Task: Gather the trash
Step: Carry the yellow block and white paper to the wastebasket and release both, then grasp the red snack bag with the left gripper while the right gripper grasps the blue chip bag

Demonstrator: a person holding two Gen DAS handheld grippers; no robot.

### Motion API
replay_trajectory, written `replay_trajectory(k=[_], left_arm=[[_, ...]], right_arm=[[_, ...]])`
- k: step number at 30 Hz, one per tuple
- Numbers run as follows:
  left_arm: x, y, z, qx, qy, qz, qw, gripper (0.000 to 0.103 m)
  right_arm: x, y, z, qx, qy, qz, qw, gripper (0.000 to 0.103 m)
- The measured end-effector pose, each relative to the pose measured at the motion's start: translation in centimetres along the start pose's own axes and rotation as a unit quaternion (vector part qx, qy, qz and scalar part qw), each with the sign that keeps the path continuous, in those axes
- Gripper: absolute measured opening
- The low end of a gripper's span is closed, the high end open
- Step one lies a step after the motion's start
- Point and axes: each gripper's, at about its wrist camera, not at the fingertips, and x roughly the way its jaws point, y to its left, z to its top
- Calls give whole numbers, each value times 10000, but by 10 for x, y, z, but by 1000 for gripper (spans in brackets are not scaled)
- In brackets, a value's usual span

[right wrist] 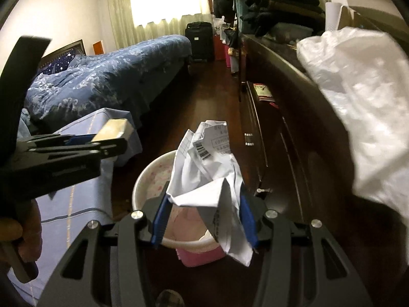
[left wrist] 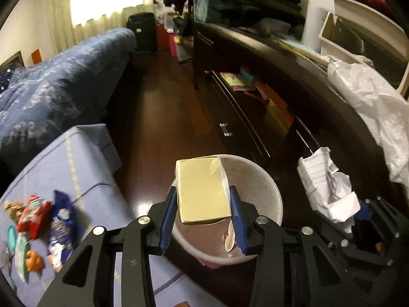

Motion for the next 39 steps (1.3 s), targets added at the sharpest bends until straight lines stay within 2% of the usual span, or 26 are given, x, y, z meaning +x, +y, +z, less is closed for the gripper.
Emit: replay_trajectory(k=[4,6,8,9,13,20,24,28,31,35,39], left_arm=[[28,-1,9,5,201,-163,9997,41],[37,0,13,1,253,-240,9994,48],[42,0,17,8,231,-282,9993,73],[42,0,19,11,174,-312,9994,76],[39,0,27,38,4,-332,9994,84],[21,18,25,-185,-146,-126,9996,87],[1,38,10,-402,-211,353,9983,91],[-27,64,-15,-582,-294,1102,9918,94],[-48,88,-35,-757,-335,1606,9835,95],[-76,129,-59,-1115,-335,2225,9680,96],[-100,175,-86,-1625,-324,2624,9506,98]], right_arm=[[29,-1,-3,-24,89,10,10000,50],[38,0,-3,-46,116,-19,9999,51],[47,-2,-3,-38,76,-6,10000,58],[51,-3,-4,-30,42,18,10000,63],[61,-3,-4,-12,-21,107,9999,77],[62,5,-8,-108,33,63,9999,78],[51,13,-13,-136,72,111,9998,78],[35,30,-16,-180,114,264,9994,83],[26,49,-15,-331,131,400,9986,84],[13,85,-12,-610,123,643,9960,84],[0,123,-13,-934,87,969,9909,89]])
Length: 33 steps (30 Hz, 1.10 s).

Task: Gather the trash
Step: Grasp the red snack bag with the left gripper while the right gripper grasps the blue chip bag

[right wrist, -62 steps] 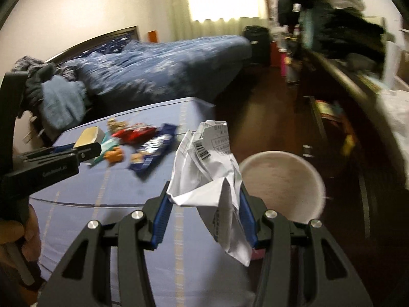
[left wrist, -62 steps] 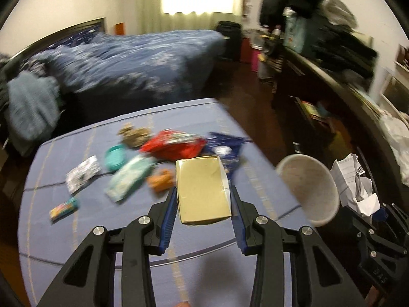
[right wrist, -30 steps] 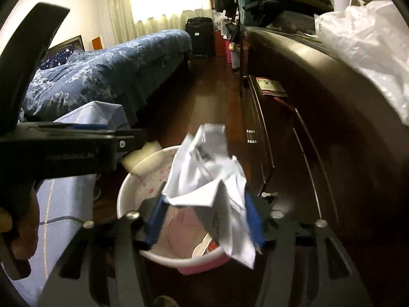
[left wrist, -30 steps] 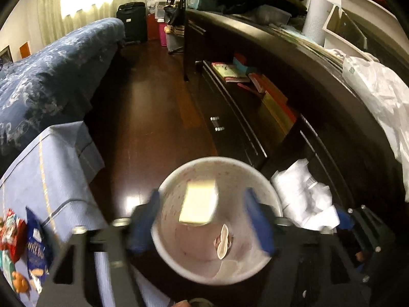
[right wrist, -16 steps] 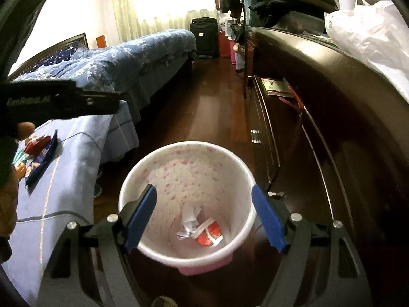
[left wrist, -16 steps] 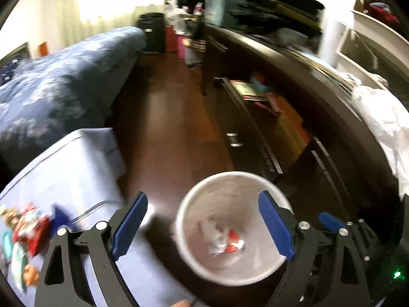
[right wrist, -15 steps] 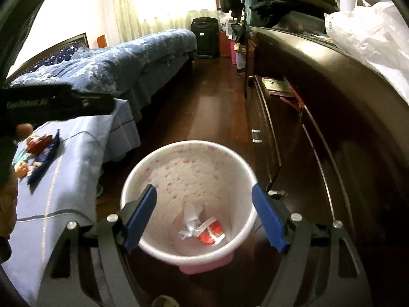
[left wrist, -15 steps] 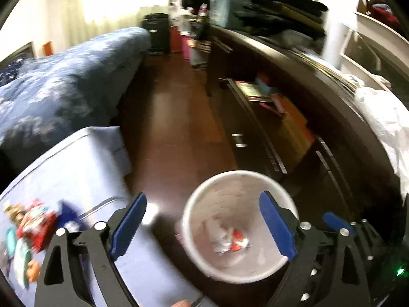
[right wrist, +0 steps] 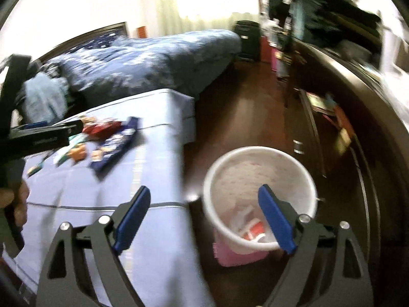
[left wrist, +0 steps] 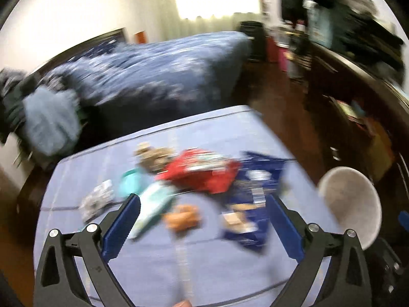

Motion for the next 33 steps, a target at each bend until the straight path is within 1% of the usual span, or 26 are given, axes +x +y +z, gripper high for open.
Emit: replay_trajectory(k=[3,5,7,12,14,15,18,20,24,25,26,27,28,29,30,31,32,33], left_arm=[[12,38,-2,-317,201,50,9993,98],[22,56,2,-487,302,-116,9983,98],[32,63,10,-504,347,-311,9976,99],[64,43,32,-108,475,-664,9966,99],[77,30,39,63,535,-870,9947,99],[84,24,42,140,573,-907,9941,99],[106,13,45,322,794,-821,9929,99],[119,8,46,348,997,-880,9905,99],[133,4,44,383,1128,-897,9888,98],[135,5,44,343,1114,-976,9884,93],[135,6,43,286,1093,-1039,9881,82],[134,8,43,210,1049,-1112,9880,78],[133,11,43,120,1018,-1206,9874,66],[132,14,44,56,985,-1247,9873,62],[130,15,45,41,932,-1228,9880,61],[126,17,45,35,812,-1222,9892,55],[122,19,45,20,719,-1235,9897,29],[120,22,45,-3,671,-1227,9902,26]], right_arm=[[0,31,5,-312,4,179,9994,89],[2,50,8,-483,21,270,9985,89],[6,64,10,-592,47,347,9976,89],[13,84,16,-732,91,453,9963,89],[16,90,19,-788,100,443,9959,89],[18,91,21,-803,107,439,9957,89],[22,91,26,-788,115,452,9958,89],[24,90,29,-744,102,481,9960,89],[27,85,35,-637,97,537,9965,89],[28,84,37,-606,104,560,9965,89],[29,84,39,-586,113,572,9966,89],[30,83,40,-575,117,576,9966,89],[32,82,41,-561,111,580,9967,89],[33,83,43,-558,110,584,9967,89],[34,84,44,-558,111,584,9967,89],[36,85,46,-551,109,604,9966,89],[39,87,48,-531,120,649,9964,89],[41,88,49,-517,132,686,9962,89]])
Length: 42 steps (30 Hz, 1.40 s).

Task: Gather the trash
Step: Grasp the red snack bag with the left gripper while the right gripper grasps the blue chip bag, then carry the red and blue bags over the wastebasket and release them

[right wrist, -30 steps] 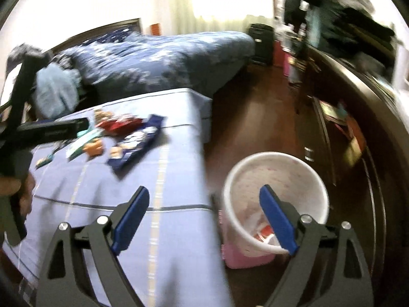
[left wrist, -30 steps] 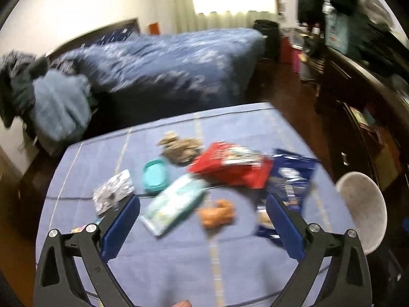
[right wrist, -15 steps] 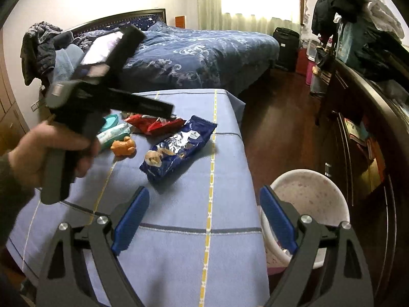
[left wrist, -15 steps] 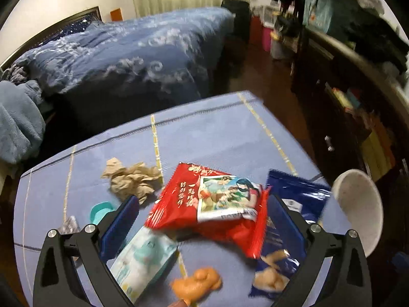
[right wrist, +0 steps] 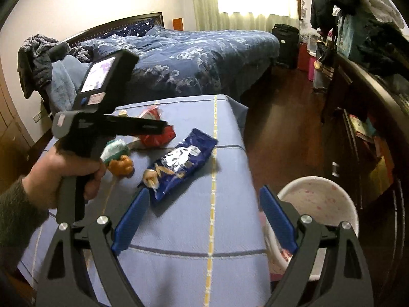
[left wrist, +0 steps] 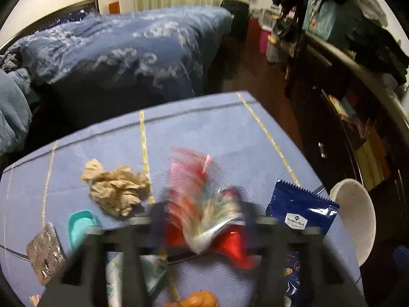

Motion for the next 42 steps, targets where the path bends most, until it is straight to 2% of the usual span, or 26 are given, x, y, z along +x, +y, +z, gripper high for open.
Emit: replay_trajectory(k=[3,5,8,14,20,23,25,26,28,33,34,42], left_arm=[[-18,16,0,-255,-335,-10,9991,25],[-33,30,0,-431,-566,145,9974,25],[-56,56,-5,-817,-806,291,9930,25],[-84,93,-17,-1185,-919,388,9879,25],[-92,103,-27,-1267,-878,332,9875,25],[-92,102,-31,-1247,-858,281,9881,26],[-93,101,-33,-1238,-846,261,9883,26],[-94,99,-34,-1240,-842,244,9884,26],[-95,96,-37,-1233,-831,207,9887,26],[-101,90,-40,-1177,-855,212,9891,26],[-103,89,-42,-1183,-859,214,9890,26],[-120,78,-50,-1167,-914,173,9888,26]], right_arm=[[13,6,10,50,82,170,9998,89],[26,14,18,55,171,271,9995,89],[47,28,27,20,335,195,9992,89],[96,49,30,6,874,-226,9959,89],[124,55,23,141,1206,-483,9914,88],[125,59,24,51,1057,-536,9929,70],[123,59,25,52,1010,-548,9934,54],[122,59,26,65,1006,-541,9934,51],[120,55,27,93,968,-498,9940,33],[102,45,24,190,802,-210,9964,13],[99,45,23,195,788,-180,9965,10],[56,37,8,404,580,266,9971,10]])
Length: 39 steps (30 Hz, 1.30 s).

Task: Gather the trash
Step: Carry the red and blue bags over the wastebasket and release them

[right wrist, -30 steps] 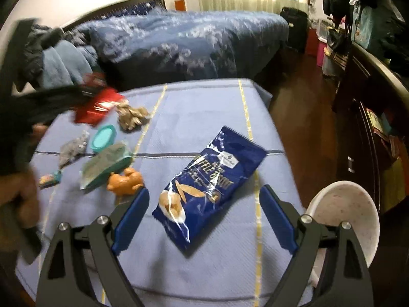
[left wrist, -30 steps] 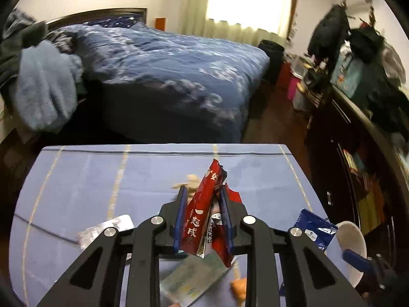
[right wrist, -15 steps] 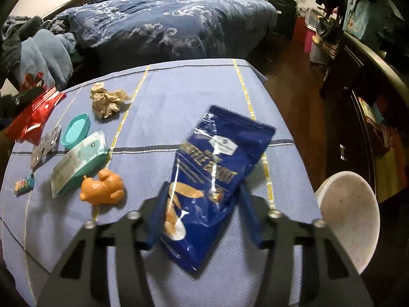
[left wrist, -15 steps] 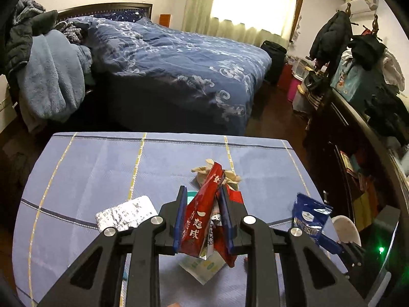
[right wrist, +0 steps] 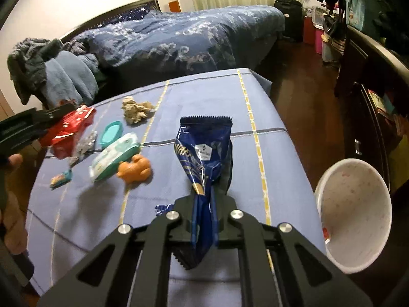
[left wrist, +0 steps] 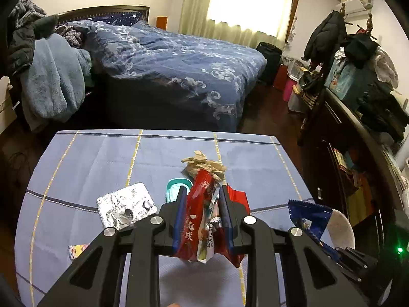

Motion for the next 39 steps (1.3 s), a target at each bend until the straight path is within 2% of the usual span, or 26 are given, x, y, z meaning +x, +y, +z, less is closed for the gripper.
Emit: replay_trajectory(k=[5,12,19,29,35,39], left_arm=[[-12,-16,-4,110,-46,-121,9999,26],[-28,-45,-11,324,-151,-332,9988,26],[-37,-98,-16,702,-192,-768,9944,26],[-17,-217,-28,1447,-38,-1580,9768,26],[5,-278,-38,1862,148,-1837,9651,26],[24,-310,-48,2127,298,-1871,9586,29]], right_arm=[[-33,-12,-16,157,-173,117,9997,10],[-70,-32,-30,251,-360,19,9990,10],[-106,-59,-43,361,-600,-287,9971,10],[-140,-149,-59,950,-782,-999,9874,10],[-142,-200,-58,1231,-869,-1428,9782,12],[-128,-227,-56,1317,-779,-1603,9751,18]])
